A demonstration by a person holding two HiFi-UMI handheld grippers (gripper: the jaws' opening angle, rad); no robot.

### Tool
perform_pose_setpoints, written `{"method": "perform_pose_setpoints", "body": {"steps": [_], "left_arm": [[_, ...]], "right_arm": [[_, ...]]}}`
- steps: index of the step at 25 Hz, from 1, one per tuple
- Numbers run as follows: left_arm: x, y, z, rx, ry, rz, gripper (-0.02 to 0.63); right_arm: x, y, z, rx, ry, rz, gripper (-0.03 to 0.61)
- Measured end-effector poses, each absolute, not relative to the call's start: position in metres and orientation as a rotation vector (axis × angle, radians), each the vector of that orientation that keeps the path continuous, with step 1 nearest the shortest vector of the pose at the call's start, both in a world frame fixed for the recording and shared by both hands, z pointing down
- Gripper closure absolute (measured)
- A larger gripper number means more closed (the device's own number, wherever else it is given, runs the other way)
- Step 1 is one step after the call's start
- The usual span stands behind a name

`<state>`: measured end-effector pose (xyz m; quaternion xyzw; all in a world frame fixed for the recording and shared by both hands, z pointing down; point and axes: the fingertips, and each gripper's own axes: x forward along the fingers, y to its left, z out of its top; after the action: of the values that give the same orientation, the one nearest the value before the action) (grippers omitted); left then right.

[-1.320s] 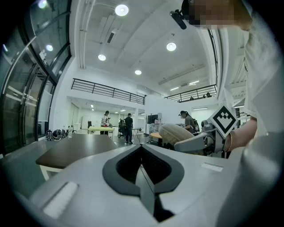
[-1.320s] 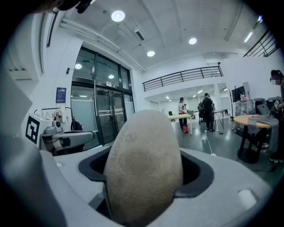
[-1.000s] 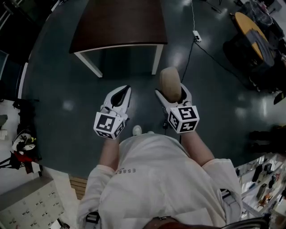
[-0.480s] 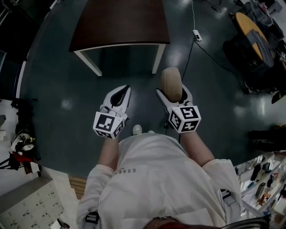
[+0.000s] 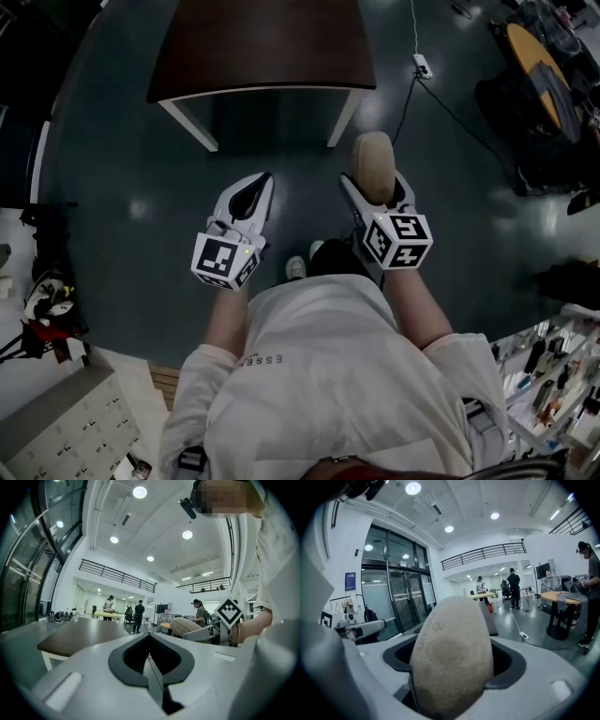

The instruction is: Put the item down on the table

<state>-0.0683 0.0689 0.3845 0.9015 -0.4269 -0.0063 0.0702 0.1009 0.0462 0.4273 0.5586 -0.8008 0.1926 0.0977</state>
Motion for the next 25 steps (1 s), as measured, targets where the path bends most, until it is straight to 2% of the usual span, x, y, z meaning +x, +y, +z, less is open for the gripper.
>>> {"method": "perform_pose_setpoints", "body": {"steps": [7,25], "left_arm": [[-0.082,0.005,0.397,2.69,-1.314,0.0,0.604],[-0.052,-0.234,0.399,2.692,-1.367,0.006,0.604]], "right_arm": [[0.098,-0.021,0.444,1.638,-2.354,0.616,0.186],[0.103,-0.278,0.446,1.471,-2.414,0.542,0.186]]}}
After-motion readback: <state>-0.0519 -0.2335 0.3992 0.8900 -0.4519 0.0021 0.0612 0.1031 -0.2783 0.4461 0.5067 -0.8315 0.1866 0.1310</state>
